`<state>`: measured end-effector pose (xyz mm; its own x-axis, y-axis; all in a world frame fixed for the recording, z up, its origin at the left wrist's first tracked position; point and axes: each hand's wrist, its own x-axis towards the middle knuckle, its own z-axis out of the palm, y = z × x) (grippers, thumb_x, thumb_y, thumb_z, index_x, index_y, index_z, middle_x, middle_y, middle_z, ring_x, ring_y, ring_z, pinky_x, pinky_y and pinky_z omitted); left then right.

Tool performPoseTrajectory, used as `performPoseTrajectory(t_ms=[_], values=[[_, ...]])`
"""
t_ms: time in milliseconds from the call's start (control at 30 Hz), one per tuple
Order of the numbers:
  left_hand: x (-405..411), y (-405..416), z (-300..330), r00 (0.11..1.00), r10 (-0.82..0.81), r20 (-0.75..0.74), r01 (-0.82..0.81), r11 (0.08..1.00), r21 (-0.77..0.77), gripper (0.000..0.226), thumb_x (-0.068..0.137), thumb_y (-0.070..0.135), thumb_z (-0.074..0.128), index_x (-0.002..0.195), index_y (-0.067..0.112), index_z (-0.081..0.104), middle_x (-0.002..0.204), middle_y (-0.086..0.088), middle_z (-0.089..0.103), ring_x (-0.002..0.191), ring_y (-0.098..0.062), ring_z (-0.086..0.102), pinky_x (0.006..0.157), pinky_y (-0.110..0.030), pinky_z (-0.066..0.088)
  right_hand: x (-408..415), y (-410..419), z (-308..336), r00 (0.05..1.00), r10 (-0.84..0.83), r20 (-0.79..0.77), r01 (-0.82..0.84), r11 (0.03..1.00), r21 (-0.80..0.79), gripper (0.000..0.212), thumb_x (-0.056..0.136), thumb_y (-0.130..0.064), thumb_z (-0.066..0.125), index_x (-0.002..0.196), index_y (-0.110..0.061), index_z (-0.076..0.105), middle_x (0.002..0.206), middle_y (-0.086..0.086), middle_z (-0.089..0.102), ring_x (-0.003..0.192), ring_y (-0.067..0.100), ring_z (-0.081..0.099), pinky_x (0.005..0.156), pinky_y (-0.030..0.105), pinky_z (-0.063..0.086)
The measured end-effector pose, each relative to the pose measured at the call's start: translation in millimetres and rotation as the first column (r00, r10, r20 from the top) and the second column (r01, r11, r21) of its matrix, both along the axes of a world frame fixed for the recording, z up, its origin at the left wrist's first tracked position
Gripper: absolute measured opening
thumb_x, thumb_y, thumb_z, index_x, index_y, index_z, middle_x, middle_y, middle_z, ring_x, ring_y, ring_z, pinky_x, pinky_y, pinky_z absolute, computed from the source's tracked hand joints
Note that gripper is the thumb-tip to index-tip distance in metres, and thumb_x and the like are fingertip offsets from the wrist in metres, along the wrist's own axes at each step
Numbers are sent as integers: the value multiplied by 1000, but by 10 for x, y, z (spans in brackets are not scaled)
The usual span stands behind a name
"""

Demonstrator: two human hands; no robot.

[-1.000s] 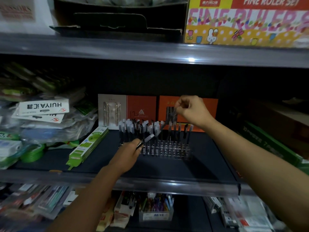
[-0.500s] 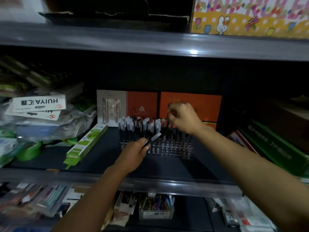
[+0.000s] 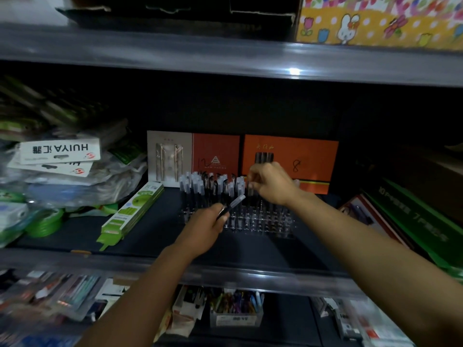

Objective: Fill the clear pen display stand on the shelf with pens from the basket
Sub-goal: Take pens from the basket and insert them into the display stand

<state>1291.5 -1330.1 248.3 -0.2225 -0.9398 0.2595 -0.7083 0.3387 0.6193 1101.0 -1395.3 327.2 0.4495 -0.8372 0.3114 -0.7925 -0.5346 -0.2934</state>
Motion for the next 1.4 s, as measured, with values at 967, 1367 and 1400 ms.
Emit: performPoseTrajectory(t_ms=[967, 1367, 1400], values=[[-216, 160, 505, 957, -83, -279, 90, 996, 13, 10, 98, 20, 45, 100, 15, 53, 76, -3, 61, 64, -15, 60, 58, -24, 47, -244, 437, 501, 942, 145, 301, -181, 979, 95, 3, 89, -7, 66, 89, -7, 69, 75, 11, 69, 59, 12, 62, 51, 19, 47], [36, 149, 422, 957, 93, -273, -128, 985, -115, 17, 98, 28, 43, 93, 14, 51, 66, -5, 57, 54, -17, 55, 56, -38, 48, -491, 401, 661, 981, 39, 189, -25, 997, -78, 6, 88, -9, 67, 91, -8, 71, 88, 2, 71, 81, 11, 66, 74, 25, 52], [42, 135, 428, 960, 103, -261, -147, 977, -156, 17, 98, 29, 43, 94, 15, 51, 65, 0, 54, 56, -15, 52, 56, -36, 45, -489, 402, 655, 985, 36, 168, -22, 996, -86, 6, 88, -9, 66, 92, -7, 71, 90, 4, 72, 83, 13, 66, 76, 28, 53]])
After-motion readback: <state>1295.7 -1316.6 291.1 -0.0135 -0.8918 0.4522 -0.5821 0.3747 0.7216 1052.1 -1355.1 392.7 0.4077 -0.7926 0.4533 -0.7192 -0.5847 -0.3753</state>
